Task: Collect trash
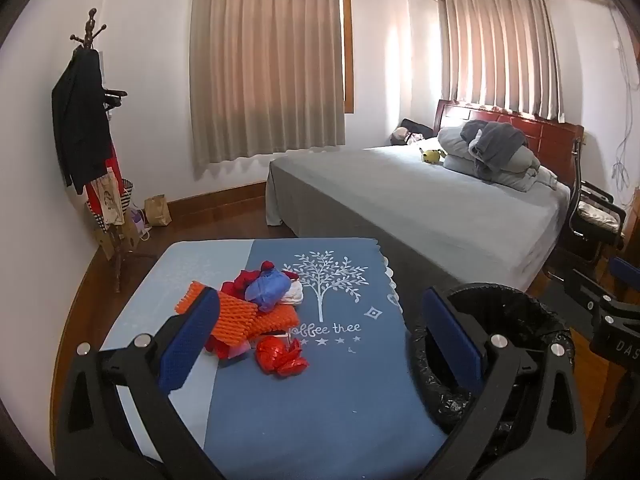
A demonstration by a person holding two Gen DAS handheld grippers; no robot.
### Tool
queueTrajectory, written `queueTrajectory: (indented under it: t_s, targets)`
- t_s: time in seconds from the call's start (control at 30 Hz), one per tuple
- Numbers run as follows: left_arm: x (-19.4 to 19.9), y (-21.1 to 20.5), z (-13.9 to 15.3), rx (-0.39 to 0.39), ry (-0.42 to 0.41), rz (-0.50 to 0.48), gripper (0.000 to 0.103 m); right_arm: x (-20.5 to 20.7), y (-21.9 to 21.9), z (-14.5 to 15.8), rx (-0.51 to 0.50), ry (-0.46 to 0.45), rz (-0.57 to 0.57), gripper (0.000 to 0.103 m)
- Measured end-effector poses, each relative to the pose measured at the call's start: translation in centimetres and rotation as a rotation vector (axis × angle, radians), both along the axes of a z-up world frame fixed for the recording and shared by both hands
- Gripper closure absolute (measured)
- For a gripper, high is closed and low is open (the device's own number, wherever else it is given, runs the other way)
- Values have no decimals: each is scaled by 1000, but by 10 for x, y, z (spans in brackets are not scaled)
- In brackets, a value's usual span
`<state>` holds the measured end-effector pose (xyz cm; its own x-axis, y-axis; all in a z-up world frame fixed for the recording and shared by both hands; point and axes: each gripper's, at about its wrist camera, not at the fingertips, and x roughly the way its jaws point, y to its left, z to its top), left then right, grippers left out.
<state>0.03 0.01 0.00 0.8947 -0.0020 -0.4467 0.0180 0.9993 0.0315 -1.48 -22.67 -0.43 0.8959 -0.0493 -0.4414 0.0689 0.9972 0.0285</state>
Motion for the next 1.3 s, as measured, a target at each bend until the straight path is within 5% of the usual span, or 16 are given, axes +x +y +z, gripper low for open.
queueTrajectory:
  t_s: [1.3]
  targets:
    - [-3, 4, 3, -7, -15, 4, 5, -3, 1, -2, 3, -4, -5, 6]
